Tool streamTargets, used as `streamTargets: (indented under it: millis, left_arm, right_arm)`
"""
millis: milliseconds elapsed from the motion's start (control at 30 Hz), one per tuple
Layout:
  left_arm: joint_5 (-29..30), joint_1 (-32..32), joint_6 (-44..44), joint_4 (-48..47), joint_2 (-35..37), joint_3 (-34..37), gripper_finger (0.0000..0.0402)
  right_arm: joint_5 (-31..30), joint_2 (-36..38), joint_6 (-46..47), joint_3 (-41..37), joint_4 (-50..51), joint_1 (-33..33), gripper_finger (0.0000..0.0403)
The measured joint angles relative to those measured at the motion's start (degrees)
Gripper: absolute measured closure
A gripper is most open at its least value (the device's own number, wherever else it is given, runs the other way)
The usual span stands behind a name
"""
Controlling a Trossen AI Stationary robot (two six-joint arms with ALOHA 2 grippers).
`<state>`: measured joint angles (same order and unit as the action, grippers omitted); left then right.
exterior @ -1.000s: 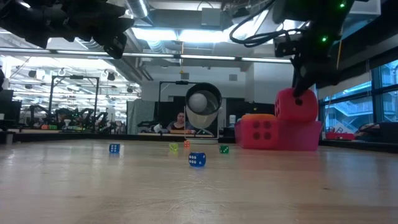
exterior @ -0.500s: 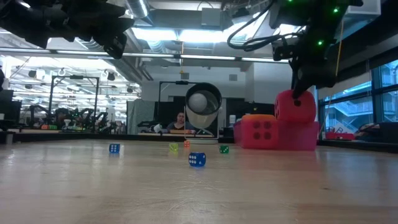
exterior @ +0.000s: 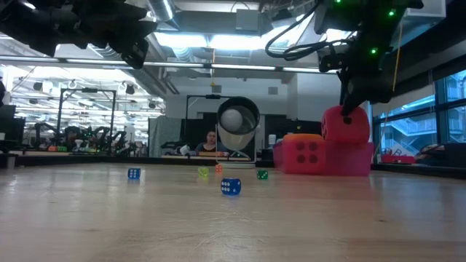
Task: Pick & Place Dice
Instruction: Put the big red dice into the red bin
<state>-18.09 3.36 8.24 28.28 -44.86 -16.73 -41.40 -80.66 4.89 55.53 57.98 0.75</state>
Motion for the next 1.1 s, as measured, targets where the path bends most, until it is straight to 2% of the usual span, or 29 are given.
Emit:
streamTargets:
  millis: [467, 667, 867, 1100]
  left_arm:
    - [0.0, 0.0, 0.1, 0.0, 0.0, 0.0, 0.0299]
    - [0.0, 0.0, 0.1, 0.0, 0.0, 0.0, 0.0299]
    - [0.0, 0.0, 0.1, -0.1, 0.0, 0.0, 0.0299]
    - [0.0, 0.0, -0.1, -1.0, 0.0, 0.0, 0.0299]
  right_arm:
    - [1.4, 0.1, 0.3, 0.0, -0.1, 0.0, 0.0286]
    - [3.4, 1.4, 1.5, 0.2, 0.2, 0.2, 0.0226]
    - [3.9, 3.1, 0.9, 3.8, 1.0, 0.7, 0.0165]
    - [3.6, 3.2, 0.4, 6.4, 4.4, 2.0, 0.0140]
